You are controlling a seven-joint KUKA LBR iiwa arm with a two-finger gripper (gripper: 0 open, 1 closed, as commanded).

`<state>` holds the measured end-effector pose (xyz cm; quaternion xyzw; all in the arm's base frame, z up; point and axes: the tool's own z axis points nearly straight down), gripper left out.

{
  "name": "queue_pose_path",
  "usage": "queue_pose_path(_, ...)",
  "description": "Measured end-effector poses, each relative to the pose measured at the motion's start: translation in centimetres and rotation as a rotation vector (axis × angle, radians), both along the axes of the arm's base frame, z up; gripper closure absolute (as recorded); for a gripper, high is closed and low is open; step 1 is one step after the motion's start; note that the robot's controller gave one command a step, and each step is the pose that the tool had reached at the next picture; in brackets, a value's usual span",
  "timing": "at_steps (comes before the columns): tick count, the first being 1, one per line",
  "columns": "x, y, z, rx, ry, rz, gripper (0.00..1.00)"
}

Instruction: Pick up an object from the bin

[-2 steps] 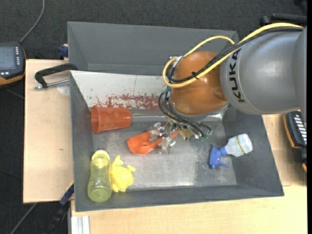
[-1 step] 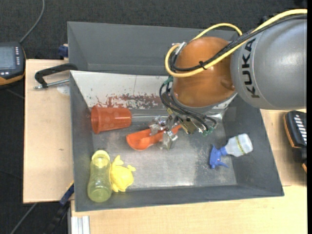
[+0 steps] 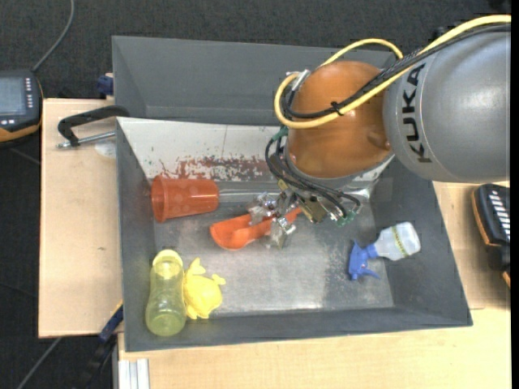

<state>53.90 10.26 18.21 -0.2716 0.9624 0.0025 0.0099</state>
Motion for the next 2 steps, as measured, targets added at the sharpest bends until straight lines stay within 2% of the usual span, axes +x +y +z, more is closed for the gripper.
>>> queue_pose_path(1, 0.12, 0.66, 11.5, 0.003, -0.006, -0.016, 1.0)
queue_pose_path(2, 0.12, 0.66, 11.5, 0.003, -0.006, -0.016, 1.0)
